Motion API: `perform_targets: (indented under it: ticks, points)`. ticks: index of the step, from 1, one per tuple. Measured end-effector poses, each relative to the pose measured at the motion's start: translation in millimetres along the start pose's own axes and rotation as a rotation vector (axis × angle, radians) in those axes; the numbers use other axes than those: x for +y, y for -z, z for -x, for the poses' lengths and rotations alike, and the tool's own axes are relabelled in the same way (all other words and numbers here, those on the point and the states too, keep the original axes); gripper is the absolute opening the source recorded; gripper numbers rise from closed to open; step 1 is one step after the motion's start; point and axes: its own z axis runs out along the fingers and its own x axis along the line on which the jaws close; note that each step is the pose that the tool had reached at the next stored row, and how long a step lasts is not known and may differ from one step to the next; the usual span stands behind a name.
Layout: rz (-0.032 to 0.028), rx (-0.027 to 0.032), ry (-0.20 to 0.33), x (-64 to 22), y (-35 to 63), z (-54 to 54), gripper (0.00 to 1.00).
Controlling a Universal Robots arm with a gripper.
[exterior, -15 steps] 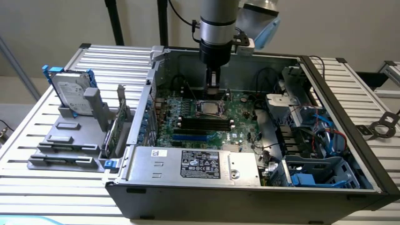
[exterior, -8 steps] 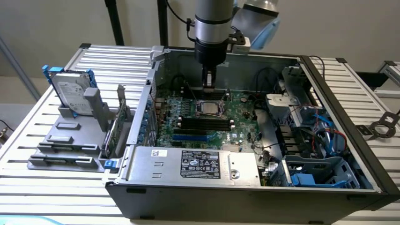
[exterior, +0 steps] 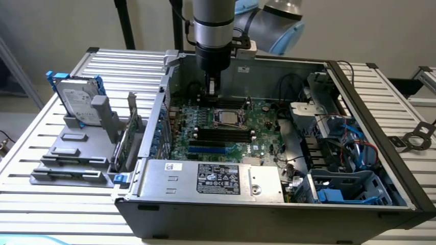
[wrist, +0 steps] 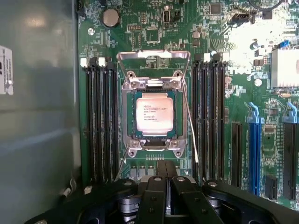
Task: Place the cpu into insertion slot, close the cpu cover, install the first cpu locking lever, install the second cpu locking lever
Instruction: 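Place the cpu into insertion slot, then close the cpu cover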
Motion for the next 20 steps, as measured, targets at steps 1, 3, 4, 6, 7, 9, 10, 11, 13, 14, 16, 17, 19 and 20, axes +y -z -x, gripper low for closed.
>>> perform_targets:
  ticks: [1, 3, 4, 6, 7, 9, 10, 11, 13, 14, 16, 17, 19, 20]
  points:
    - [0.0000, 0.0000, 0.000, 0.0, 0.0, 0.0, 0.11]
    - [-0.0001, -0.0001, 0.000, 0.0, 0.0, 0.0, 0.11]
    - [-0.0001, -0.0001, 0.000, 0.0, 0.0, 0.0, 0.11]
    - [-0.0001, -0.0001, 0.000, 0.0, 0.0, 0.0, 0.11]
    - [-0.0001, -0.0001, 0.000, 0.0, 0.0, 0.0, 0.11]
    - [0.0000, -0.0001, 0.000, 0.0, 0.0, 0.0, 0.11]
    - [0.0000, -0.0001, 0.000, 0.0, 0.0, 0.0, 0.11]
    - [-0.0001, -0.0001, 0.000, 0.0, 0.1, 0.0, 0.11]
    - [0.0000, 0.0000, 0.000, 0.0, 0.0, 0.0, 0.11]
    - [-0.0001, -0.0001, 0.000, 0.0, 0.0, 0.0, 0.11]
    - [-0.0001, -0.0001, 0.000, 2.1, 0.0, 0.0, 0.11]
    - [-0.0003, -0.0001, 0.000, 5.2, -0.1, -0.2, 0.11]
    - [-0.0007, 0.0000, 0.001, 14.0, -0.1, -0.6, 0.11]
    - [-0.0010, 0.0000, 0.002, 18.5, 0.0, -0.8, 0.11]
